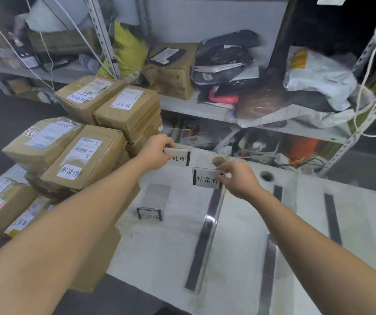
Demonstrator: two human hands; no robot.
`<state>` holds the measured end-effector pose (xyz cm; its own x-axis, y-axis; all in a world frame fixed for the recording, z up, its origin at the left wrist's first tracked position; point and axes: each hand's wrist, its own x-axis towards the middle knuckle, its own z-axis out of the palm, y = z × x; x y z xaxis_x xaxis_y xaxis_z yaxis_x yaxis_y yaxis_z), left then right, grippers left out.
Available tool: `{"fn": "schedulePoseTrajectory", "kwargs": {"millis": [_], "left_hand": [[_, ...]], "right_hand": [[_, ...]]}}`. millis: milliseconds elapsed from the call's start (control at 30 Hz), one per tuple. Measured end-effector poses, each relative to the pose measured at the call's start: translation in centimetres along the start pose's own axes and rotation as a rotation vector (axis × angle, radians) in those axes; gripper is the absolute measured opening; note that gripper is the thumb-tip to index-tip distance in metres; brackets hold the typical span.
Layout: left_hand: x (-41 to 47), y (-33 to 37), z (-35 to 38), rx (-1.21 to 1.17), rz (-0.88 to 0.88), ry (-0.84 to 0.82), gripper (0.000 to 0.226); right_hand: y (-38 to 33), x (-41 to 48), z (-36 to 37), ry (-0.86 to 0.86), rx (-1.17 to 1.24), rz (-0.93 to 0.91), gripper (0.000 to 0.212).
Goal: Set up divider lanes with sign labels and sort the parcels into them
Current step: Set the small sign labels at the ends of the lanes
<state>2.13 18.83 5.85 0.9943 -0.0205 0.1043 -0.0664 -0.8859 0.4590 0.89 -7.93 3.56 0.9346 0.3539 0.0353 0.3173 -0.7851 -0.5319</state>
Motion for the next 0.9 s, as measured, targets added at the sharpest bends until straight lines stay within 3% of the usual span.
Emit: {"fn": "schedulePoseTrajectory", "kwargs": {"millis": [400,700,900], "left_hand": [[9.0,-0.5,10.7,-0.025,0.077,-0.253,0.017],[13.1,-2.5,16.9,-0.033,0.102,-0.363,0.016],[12.8,-3.7,18.8,-0.025,0.104,-0.349,0.018]], "right_hand": [[6.5,0.0,-3.4,0.275,0.030,0.263,0.028],[7.9,-0.2,-3.3,0.334,0.058,0.421,0.026],[7.4,-0.8,-3.0,0.346,0.071,0.472,0.028]]}}
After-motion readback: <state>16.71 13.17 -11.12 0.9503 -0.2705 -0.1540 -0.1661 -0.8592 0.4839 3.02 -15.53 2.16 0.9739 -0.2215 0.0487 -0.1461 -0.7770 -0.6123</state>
